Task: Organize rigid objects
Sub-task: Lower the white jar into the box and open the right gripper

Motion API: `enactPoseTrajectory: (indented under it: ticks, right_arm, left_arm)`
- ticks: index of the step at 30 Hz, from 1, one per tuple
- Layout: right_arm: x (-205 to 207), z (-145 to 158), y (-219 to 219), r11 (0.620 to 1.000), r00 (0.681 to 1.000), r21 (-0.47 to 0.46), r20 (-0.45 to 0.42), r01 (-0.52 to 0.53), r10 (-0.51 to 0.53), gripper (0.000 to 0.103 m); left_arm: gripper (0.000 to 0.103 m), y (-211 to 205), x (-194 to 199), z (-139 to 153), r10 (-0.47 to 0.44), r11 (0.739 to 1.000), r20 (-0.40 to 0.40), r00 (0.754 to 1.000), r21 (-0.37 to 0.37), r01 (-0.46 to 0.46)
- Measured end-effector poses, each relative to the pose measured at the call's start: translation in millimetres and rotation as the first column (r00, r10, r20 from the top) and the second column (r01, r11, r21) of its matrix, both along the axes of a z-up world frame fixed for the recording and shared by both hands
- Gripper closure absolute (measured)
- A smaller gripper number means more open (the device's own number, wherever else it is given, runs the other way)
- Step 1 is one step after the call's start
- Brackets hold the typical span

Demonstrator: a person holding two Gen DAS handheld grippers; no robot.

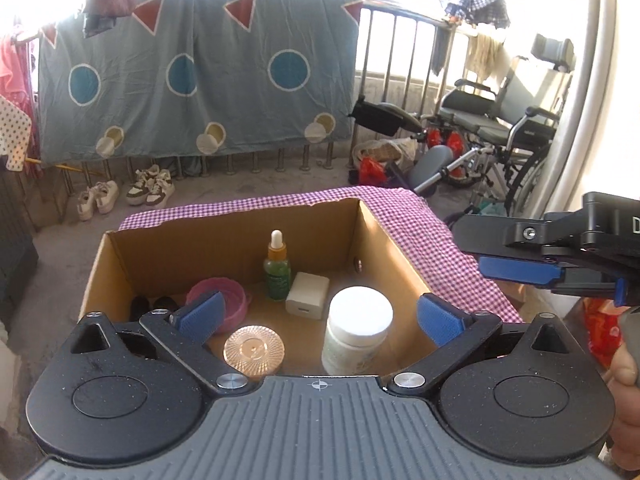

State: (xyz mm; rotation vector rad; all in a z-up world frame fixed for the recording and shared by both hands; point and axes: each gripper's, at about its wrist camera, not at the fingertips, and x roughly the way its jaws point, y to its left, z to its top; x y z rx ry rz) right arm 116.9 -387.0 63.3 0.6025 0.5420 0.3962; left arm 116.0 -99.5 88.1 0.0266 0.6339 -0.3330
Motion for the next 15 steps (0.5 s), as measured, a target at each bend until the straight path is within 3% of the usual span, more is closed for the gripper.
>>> enactPoseTrajectory:
  ticks: [4,7,12,15]
  right_arm:
    - [-32,0,3,0.997,0.998,-0.046,0.018,0.062,-0.061,0.001]
    - [-47,-3,16,0.986,0.996,-0.142,0.009,0.092,-0.092,0.0]
    - [-50,-10,49,0.936,0.993,-0.341,-0.038,0.091,-0.111,0.0]
    - [-47,-15,63,0.915,0.991,-0.394,-0.052,0.09,-0.12,0.0]
  left_arm:
    - [0.0,24,-16,2,0.065,0.998,-0.023,0.998,0.005,-0.065]
    - [0.0,37,-21,-4,0.121,0.993,-0.052,0.991,0.021,-0.12]
    - [0.0,50,-20,-16,0.218,0.975,-0.082,0.972,0.049,-0.215]
    - [0.0,52,-17,-21,0.208,0.976,-0.105,0.972,0.083,-0.2]
